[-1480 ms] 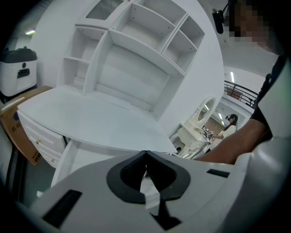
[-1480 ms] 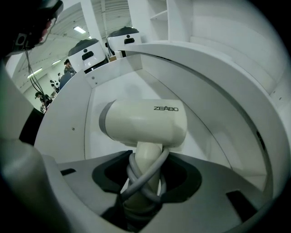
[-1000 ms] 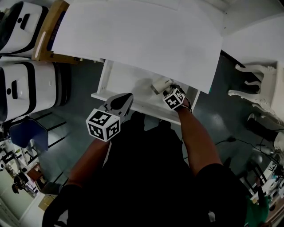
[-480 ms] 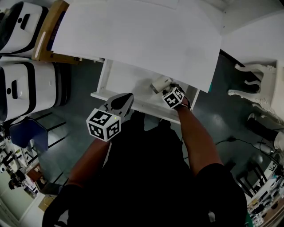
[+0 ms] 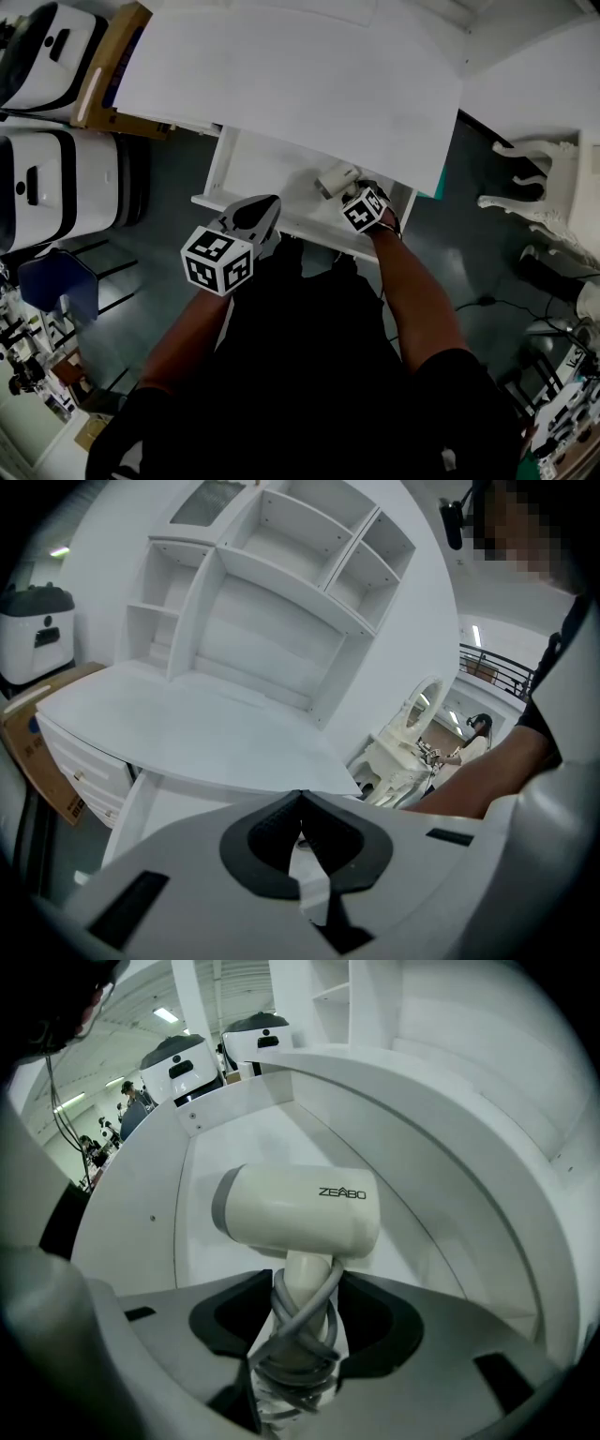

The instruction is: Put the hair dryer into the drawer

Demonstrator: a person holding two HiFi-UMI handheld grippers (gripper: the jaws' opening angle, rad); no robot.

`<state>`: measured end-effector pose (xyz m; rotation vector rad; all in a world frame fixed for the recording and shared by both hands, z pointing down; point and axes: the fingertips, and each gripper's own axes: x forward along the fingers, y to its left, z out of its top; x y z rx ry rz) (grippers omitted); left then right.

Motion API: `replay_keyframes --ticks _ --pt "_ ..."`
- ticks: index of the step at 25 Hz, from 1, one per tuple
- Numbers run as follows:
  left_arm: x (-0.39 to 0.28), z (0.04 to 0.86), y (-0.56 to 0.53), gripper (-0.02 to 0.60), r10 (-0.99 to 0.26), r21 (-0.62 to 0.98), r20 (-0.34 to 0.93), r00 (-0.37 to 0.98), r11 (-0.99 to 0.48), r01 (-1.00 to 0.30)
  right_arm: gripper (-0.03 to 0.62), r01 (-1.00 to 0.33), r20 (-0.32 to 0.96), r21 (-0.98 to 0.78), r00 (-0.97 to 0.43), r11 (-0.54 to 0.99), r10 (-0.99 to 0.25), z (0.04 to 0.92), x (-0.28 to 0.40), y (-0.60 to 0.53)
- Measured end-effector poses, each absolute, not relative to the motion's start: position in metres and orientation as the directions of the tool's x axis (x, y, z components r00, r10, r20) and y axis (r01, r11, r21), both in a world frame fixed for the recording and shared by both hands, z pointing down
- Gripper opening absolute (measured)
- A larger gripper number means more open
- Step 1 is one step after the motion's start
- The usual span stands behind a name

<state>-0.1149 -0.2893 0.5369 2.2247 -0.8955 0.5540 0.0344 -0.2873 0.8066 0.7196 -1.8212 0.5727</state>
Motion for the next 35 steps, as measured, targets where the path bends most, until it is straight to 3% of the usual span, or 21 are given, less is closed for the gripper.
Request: replay_keyframes --ticks 12,22,24,27,35 --pt "-0.093 0.518 -0.285 0.005 -0.49 0.4 0.557 0.671 -0.55 -0.733 0.212 -0.752 0.851 -0.069 -0.387 0.655 -0.354 0.736 0.051 -0.286" --pt "-0.084 0.485 -0.282 0.005 -0.597 0.356 0.509 0.62 -0.51 -0.783 0.208 -0.773 0.581 -0.316 -0.616 0.549 -0.533 0.598 0.065 -0.276" --pt "-0.074 0.478 -0.277 0.005 -0.609 0.354 0.494 0.621 -0.512 -0.783 0.172 -0.761 0.514 -0.349 -0.644 0.547 -0.567 0.568 0.073 -0.27" --pt "-0.054 0.47 -0.266 0.005 -0.619 0.357 0.469 0.629 -0.519 -0.777 0.047 -0.74 0.429 -0.383 -0.672 0.552 -0.603 0.53 0.086 -0.26" --pt "-0.031 0.457 -0.224 0.005 -0.657 0.367 0.426 0.622 -0.503 -0.783 0.026 -0.657 0.287 -0.452 -0.747 0.603 -0.599 0.474 0.104 -0.227"
